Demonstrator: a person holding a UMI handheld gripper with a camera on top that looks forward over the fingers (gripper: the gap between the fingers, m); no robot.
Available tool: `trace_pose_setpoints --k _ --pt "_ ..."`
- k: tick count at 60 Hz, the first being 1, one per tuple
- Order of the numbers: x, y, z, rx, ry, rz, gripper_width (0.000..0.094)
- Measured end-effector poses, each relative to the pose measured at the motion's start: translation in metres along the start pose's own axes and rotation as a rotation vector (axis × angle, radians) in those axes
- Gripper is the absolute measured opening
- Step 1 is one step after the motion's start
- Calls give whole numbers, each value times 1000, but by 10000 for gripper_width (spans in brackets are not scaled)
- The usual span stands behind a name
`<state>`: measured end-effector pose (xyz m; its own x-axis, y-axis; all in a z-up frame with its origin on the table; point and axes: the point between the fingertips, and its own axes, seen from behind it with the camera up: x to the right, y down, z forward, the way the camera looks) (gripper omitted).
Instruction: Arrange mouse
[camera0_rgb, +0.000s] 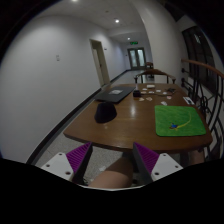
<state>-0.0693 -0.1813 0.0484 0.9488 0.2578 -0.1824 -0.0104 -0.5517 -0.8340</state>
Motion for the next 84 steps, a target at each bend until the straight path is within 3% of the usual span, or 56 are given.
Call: trace_pose_setpoints --k 16,29,45,62,84 --pt "-31 -36 58 20 -19 -55 832" --pt "-43 -77 150 1 -1 -145 832" --pt "-44 -86 241 -55 39 -115 826" --pt "-55 -97 262 -63 43 -173 739" --pt "-54 -102 275 -89 84 -136 802"
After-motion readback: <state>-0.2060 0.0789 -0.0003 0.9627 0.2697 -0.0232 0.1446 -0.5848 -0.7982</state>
